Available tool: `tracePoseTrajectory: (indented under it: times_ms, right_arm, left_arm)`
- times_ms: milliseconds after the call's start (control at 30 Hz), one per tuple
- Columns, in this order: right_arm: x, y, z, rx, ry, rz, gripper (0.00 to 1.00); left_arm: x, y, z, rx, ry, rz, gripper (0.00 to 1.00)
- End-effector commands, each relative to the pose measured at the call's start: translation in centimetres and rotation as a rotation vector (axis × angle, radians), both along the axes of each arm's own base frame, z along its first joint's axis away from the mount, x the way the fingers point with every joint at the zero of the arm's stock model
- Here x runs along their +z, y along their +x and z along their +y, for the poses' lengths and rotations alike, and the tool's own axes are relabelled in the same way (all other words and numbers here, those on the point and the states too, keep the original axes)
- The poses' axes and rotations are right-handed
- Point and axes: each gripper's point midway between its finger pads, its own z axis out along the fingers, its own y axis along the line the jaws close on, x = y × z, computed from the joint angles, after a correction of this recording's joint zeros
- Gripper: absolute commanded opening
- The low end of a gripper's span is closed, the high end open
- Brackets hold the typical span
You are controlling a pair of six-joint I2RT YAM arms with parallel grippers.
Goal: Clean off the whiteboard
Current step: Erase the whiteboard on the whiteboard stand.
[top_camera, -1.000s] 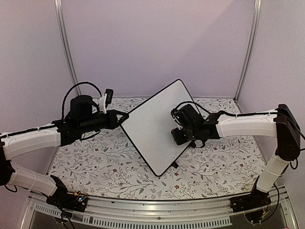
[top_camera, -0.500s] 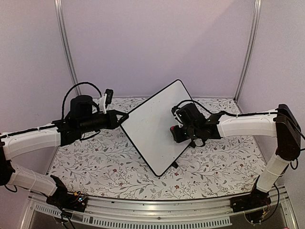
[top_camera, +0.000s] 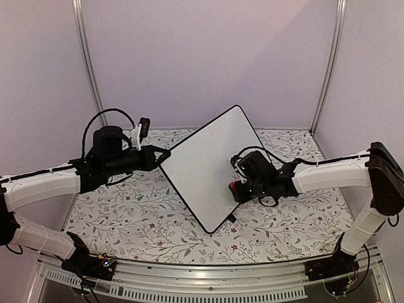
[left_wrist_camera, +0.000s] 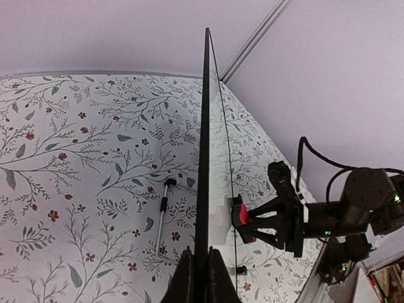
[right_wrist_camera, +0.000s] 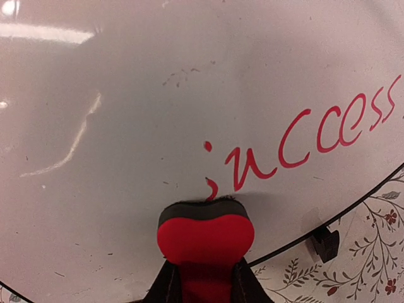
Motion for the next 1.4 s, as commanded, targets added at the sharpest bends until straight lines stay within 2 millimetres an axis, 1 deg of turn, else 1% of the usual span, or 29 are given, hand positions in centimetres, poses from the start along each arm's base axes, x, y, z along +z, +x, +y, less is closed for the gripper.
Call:
tracePoseTrajectory:
  times_ms: [0, 67, 167, 300, 500, 600, 833, 967, 1067, 1233, 1300, 1367]
  right_arm:
    - [-2.7, -2.7, -1.3, 0.015, -0.038, 0.089, 0.22]
    - [-3.0, -2.9, -2.1, -0.004, -0.049, 0.090, 0.22]
    - [-2.5, -2.6, -2.5, -0.025, -0.048, 0.072, 0.22]
    - [-1.3, -1.3, -2.0, -0.030, -0.033, 0.046, 0.22]
    - [1.0, 1.1, -1.1, -0.032, -0.017, -0.010, 0.22]
    - [1.7, 2.3, -0.6, -0.030, -0.023, -0.032, 0.22]
    - [2.8, 4.7, -0.1, -0.044, -0.027, -0.068, 0.23]
    - [3.3, 5.2, 0.0, -0.050, -0.017, -0.082, 0.23]
    - [2.9, 4.9, -0.1, -0.045, -0.017, -0.070, 0.23]
    - [0.3, 3.4, -0.9, -0.027, -0.033, -0.010, 0.23]
    - [-0.5, 2.7, -1.3, -0.024, -0.032, 0.014, 0.23]
    - [-1.0, 2.1, -1.6, -0.021, -0.025, 0.030, 0.22]
  left_arm:
    - [0.0, -1.5, -1.5, -0.117, 0.032, -0.053, 0.00]
    - [0.0, -1.5, -1.5, -0.117, 0.032, -0.052, 0.00]
    - [-0.1, -1.5, -1.5, -0.120, 0.032, -0.049, 0.00]
    - [-0.1, -1.5, -1.5, -0.119, 0.032, -0.049, 0.00]
    - [-0.3, -1.4, -1.5, -0.116, 0.038, -0.048, 0.00]
    - [-0.4, -1.4, -1.5, -0.115, 0.040, -0.046, 0.00]
    - [-0.3, -1.4, -1.6, -0.118, 0.039, -0.046, 0.00]
    - [-0.3, -1.4, -1.6, -0.120, 0.038, -0.046, 0.00]
    - [-0.2, -1.4, -1.6, -0.121, 0.036, -0.048, 0.00]
    - [-0.1, -1.5, -1.6, -0.121, 0.032, -0.050, 0.00]
    - [0.0, -1.5, -1.6, -0.122, 0.031, -0.051, 0.00]
    - [0.0, -1.5, -1.6, -0.123, 0.031, -0.050, 0.00]
